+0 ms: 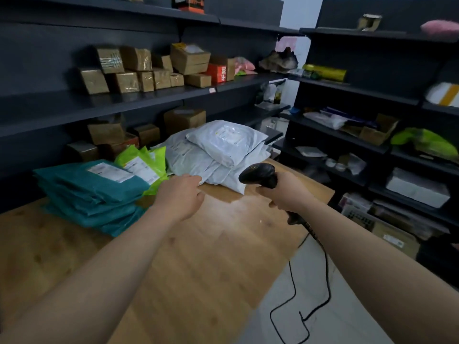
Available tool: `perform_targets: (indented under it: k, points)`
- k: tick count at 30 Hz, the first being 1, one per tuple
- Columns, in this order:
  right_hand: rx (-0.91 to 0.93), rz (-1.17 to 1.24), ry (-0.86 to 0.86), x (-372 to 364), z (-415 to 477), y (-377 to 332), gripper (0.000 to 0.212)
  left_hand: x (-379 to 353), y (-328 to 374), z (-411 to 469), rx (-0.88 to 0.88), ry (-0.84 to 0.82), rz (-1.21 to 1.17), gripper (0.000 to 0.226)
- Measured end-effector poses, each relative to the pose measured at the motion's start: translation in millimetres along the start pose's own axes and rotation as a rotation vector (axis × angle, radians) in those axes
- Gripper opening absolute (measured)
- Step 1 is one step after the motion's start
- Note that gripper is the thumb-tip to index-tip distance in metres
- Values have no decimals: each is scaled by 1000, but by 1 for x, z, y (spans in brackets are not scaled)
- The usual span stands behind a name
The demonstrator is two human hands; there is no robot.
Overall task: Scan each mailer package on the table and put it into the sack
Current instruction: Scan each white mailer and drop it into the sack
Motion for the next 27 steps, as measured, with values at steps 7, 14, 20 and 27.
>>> perform_targets:
  k: [7, 14, 20, 27]
  points:
    - [-31, 129, 12, 37, 136, 33, 19, -21, 32, 121, 92, -12, 2, 41]
    - [65, 189, 6, 44, 263, 65, 24, -69, 51, 223, 227, 5, -37, 36]
    - [95, 222, -41, 36, 375, 97, 23, -130, 54, 299, 436, -56, -175, 38]
    - [86, 166, -137, -5, 460, 126, 35, -195, 47, 349, 791, -220, -427, 77]
Point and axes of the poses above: each hand's wrist, its own z-axis towards the middle knuckle, its own x-axis out of the back of the hand, y = z × x, the point moved 3 cm from there along z, towards the middle knuckle, and after that the axes turned 6 degrees about x, right-handed, at the moved point
